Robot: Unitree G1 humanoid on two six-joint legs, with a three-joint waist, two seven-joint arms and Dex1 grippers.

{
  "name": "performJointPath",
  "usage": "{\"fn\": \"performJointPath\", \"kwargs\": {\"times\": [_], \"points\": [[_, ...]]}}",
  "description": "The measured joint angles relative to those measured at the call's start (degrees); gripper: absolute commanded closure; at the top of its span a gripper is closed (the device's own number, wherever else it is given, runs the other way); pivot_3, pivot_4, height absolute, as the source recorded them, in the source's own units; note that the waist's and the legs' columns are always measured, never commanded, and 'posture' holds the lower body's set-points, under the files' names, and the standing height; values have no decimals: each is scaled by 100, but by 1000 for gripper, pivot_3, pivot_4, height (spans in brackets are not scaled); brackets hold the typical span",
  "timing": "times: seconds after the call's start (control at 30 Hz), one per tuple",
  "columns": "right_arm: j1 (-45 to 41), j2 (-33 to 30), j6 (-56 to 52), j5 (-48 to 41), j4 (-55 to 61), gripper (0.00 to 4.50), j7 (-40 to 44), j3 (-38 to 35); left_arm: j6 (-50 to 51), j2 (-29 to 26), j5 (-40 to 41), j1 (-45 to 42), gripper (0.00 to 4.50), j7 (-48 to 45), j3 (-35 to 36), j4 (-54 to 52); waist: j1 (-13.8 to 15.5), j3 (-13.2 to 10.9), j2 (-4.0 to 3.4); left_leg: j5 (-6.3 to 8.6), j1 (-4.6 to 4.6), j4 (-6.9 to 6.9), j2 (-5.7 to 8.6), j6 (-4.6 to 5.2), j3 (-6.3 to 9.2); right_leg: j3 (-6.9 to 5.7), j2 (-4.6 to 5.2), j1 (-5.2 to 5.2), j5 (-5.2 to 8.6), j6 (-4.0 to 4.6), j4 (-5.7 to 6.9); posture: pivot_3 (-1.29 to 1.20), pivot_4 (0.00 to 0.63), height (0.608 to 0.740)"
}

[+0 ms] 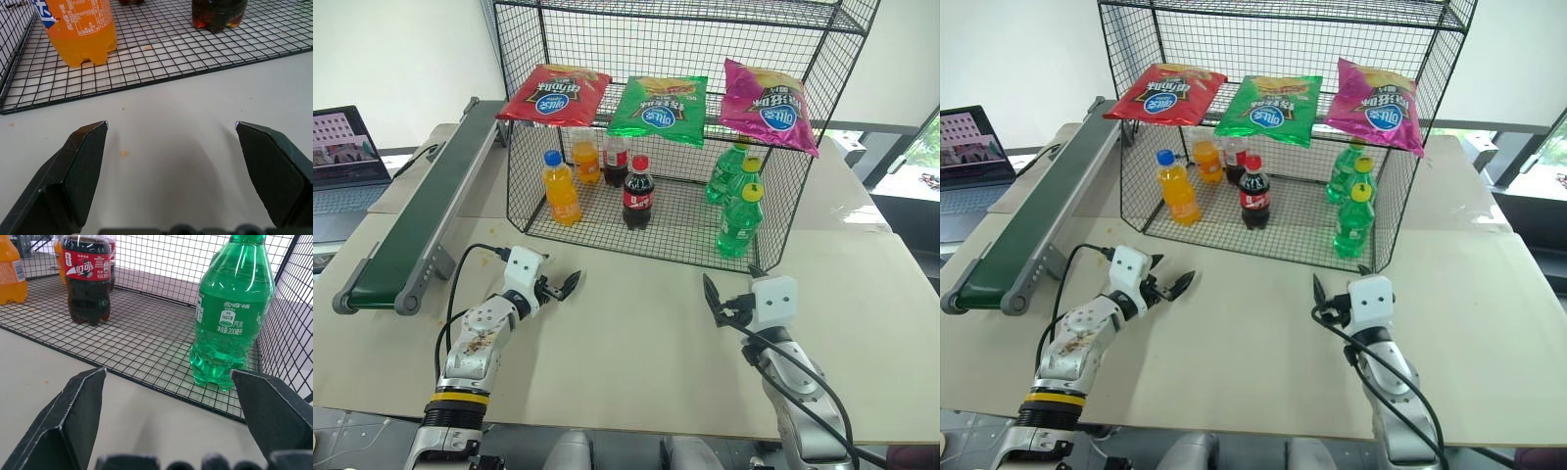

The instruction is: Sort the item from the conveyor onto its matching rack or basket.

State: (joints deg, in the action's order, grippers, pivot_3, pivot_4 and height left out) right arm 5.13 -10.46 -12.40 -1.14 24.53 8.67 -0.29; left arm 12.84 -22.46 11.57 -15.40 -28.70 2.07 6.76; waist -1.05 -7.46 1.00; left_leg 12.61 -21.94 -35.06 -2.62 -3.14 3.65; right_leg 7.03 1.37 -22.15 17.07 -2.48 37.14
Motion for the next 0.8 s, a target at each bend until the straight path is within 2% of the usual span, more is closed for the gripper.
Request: {"fn": "performJointPath", "kwargs": {"times": [0.2,0.4,0.8], "points": [[123,-67,0,-7,133,0,68,-3,-75,30,-228,142,58,68,-84,-8,-1,3,-4,1,-1,-1,1,2,0,1,0,1,0,0,0,0,150,740],[172,-79,-1,-9,203,0,91,-25,-226,94,-490,254,58,512,-63,-52,2,3,-3,1,1,-8,0,4,1,0,0,2,0,0,3,0,150,740],[140,-93,-48,-17,319,0,123,-37,-205,95,-208,314,58,161,14,-123,-1,4,-4,1,0,-7,0,4,1,-1,0,2,0,0,3,0,150,740]]}}
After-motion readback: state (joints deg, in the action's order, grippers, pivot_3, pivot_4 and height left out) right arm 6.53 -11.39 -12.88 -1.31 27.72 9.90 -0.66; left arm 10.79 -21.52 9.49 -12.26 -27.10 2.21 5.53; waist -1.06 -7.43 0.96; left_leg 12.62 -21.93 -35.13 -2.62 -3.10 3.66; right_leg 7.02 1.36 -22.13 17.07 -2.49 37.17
